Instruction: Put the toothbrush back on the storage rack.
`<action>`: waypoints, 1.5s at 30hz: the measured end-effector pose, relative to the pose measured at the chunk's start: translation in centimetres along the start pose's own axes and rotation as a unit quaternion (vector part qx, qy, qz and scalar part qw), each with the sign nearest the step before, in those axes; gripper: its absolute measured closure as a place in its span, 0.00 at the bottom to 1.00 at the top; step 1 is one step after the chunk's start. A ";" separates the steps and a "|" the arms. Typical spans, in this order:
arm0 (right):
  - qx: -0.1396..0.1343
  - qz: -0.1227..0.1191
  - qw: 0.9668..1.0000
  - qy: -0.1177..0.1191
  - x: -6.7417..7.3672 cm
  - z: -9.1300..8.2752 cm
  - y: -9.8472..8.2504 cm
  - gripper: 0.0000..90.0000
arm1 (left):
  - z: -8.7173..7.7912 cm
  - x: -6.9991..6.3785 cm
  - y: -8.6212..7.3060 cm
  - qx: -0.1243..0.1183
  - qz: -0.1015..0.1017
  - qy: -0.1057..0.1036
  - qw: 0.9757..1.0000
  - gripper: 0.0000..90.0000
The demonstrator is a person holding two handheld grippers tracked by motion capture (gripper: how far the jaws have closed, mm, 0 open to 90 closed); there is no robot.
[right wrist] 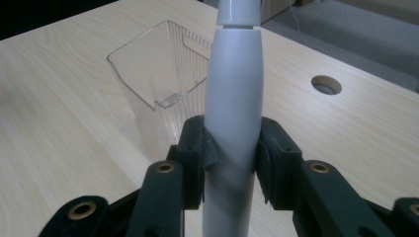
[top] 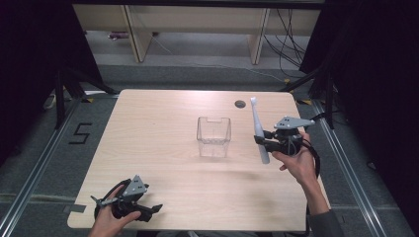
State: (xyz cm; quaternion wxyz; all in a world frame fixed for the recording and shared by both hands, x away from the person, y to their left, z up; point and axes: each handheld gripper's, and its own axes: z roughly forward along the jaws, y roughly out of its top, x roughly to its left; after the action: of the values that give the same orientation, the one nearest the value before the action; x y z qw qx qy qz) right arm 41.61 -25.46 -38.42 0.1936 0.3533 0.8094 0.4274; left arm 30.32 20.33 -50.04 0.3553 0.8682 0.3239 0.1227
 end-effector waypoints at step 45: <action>-0.055 -0.025 0.996 0.067 3.4 6.0 9.9 0.75 | -0.1 0.1 0.0 0.000 0.001 0.000 1.000 0.17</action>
State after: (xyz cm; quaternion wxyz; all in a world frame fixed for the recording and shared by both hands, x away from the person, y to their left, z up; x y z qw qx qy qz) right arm 47.04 -15.83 -33.59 0.1687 0.2926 0.8045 0.4886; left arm 30.33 20.40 -50.01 0.3555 0.8686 0.3226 0.1229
